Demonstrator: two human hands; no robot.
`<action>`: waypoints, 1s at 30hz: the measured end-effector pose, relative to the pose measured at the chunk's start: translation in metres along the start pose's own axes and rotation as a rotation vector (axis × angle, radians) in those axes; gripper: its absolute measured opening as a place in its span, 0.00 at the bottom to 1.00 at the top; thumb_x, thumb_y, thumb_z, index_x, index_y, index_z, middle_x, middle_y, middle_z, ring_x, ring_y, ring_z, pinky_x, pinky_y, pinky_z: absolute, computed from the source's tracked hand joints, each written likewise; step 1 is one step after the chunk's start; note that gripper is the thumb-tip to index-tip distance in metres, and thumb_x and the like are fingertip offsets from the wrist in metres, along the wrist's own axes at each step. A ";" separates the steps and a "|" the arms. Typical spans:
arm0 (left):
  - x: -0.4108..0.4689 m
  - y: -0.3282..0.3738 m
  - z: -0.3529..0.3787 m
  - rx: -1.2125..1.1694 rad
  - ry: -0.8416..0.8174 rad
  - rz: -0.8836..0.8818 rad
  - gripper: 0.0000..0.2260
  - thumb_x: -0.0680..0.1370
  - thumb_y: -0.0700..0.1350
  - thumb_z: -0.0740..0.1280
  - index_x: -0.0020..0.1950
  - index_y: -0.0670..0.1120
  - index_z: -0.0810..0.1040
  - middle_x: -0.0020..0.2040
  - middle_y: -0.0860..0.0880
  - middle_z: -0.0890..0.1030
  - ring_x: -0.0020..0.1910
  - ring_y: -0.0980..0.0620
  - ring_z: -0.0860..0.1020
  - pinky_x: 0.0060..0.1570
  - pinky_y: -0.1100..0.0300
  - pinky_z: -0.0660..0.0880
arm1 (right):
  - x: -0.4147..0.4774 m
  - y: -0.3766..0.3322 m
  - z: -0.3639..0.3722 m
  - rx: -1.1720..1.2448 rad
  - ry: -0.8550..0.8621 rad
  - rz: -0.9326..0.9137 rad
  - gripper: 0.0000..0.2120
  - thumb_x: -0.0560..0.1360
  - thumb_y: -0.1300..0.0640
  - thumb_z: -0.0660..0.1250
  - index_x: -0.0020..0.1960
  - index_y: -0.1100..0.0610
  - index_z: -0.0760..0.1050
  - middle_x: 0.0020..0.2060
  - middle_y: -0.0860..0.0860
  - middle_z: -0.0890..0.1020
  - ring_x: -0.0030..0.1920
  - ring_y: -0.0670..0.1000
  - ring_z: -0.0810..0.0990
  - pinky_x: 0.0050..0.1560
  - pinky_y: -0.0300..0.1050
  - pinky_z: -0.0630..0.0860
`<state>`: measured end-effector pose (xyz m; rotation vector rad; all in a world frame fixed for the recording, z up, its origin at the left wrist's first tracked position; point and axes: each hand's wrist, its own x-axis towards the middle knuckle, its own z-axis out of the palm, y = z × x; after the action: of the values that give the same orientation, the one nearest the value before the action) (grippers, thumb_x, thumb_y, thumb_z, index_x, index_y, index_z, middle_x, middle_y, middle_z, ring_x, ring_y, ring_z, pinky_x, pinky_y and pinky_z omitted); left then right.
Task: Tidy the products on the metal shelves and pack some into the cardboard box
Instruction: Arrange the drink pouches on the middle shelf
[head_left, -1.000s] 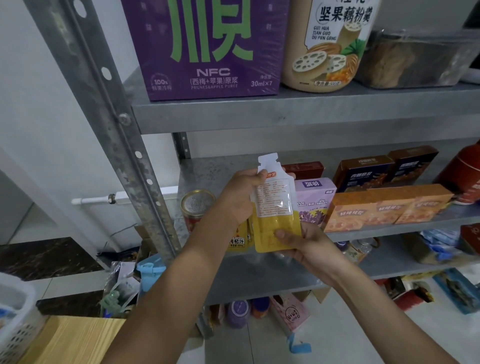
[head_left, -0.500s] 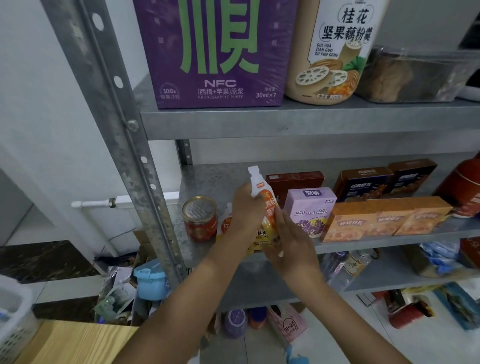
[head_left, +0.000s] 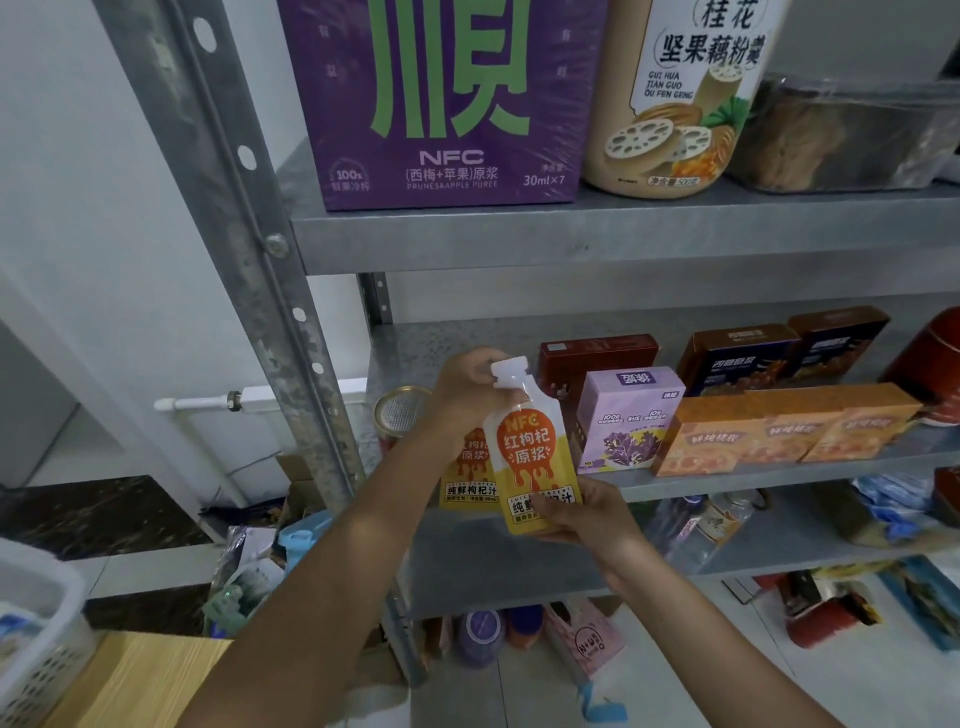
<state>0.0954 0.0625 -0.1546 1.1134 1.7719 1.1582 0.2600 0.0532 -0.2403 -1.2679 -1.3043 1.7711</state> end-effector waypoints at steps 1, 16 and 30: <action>0.003 -0.001 -0.002 0.038 0.028 0.027 0.09 0.75 0.37 0.72 0.51 0.48 0.77 0.53 0.46 0.81 0.51 0.47 0.80 0.54 0.49 0.80 | 0.001 0.001 0.002 -0.007 -0.011 0.006 0.05 0.72 0.63 0.72 0.48 0.57 0.80 0.44 0.55 0.86 0.43 0.53 0.86 0.42 0.45 0.83; 0.070 -0.028 -0.014 0.720 0.021 0.274 0.06 0.73 0.38 0.74 0.43 0.45 0.77 0.48 0.47 0.81 0.44 0.51 0.78 0.48 0.56 0.79 | 0.038 0.019 0.014 -0.456 -0.029 -0.052 0.05 0.75 0.62 0.68 0.47 0.55 0.81 0.36 0.47 0.83 0.36 0.46 0.81 0.34 0.32 0.75; 0.078 -0.069 0.025 1.358 0.002 0.391 0.27 0.75 0.36 0.68 0.72 0.40 0.63 0.73 0.38 0.61 0.71 0.41 0.63 0.65 0.51 0.69 | 0.073 0.039 0.009 -1.288 0.167 -0.309 0.29 0.80 0.65 0.57 0.79 0.58 0.52 0.78 0.54 0.56 0.78 0.55 0.53 0.73 0.50 0.61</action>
<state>0.0718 0.1273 -0.2366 2.2462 2.4006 -0.0708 0.2276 0.0997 -0.3011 -1.5931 -2.4756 0.4502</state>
